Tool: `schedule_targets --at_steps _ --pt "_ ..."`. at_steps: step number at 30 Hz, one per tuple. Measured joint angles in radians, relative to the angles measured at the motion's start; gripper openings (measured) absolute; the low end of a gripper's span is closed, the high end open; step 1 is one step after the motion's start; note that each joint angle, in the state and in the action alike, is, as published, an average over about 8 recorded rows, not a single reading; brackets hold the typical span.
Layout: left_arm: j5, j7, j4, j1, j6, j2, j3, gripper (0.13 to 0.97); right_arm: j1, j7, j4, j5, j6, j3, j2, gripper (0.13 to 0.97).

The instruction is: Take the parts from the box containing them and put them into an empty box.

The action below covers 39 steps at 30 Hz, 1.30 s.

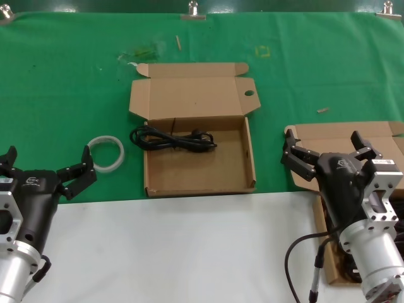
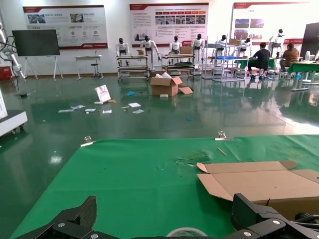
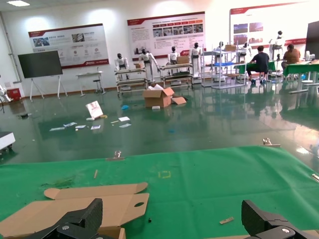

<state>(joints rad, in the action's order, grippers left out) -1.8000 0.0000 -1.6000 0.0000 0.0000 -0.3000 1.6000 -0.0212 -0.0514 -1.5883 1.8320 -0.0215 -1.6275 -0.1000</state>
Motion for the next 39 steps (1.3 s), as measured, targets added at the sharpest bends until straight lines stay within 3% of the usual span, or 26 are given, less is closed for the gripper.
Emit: schedule_targets --at_steps 39 --pt "0.0 0.0 0.0 0.0 0.0 0.0 0.0 0.965 0.0 0.0 0.0 0.0 0.0 0.0 0.0 0.966"
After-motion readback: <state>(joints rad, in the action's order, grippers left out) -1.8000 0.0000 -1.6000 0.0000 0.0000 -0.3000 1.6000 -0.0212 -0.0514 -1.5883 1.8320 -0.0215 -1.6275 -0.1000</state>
